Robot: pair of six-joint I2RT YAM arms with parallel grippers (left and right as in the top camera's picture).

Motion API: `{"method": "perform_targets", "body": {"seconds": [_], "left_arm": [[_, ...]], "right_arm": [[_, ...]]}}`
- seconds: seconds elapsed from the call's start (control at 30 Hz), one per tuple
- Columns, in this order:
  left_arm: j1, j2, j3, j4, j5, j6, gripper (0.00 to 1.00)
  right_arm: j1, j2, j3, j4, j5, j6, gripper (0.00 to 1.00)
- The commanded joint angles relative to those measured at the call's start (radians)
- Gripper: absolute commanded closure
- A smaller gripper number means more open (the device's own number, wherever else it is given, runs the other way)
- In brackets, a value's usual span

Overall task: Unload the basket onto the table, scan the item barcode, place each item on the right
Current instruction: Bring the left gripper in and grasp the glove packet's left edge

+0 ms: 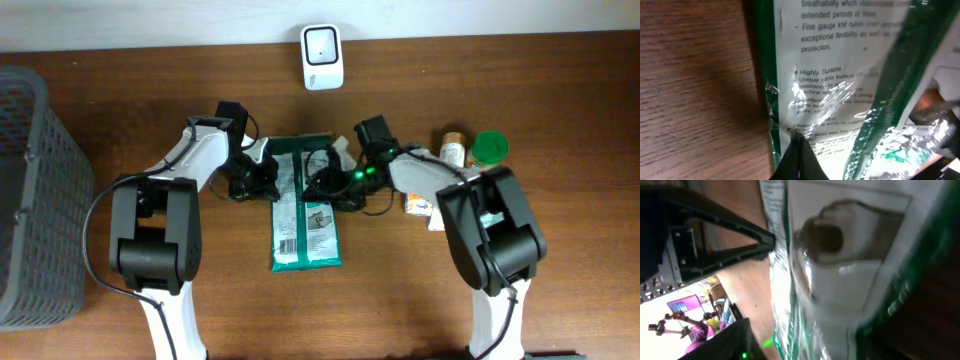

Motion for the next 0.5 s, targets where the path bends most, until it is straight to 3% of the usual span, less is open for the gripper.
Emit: {"method": "perform_targets", "body": {"seconds": [0.0,0.23,0.47], "left_arm": [[-0.004,0.043,-0.024,-0.002,-0.030,-0.009,1.00],[-0.007,0.043,-0.024,-0.002,-0.031,-0.009,1.00],[-0.007,0.043,-0.024,-0.002,-0.031,-0.009,1.00]], "right_arm": [[0.031,0.037,-0.018,0.066,-0.006,0.019,0.40],[-0.040,0.037,-0.003,0.198,-0.079,0.018,0.44],[-0.005,0.038,-0.003,0.228,-0.068,0.018,0.60]]}}
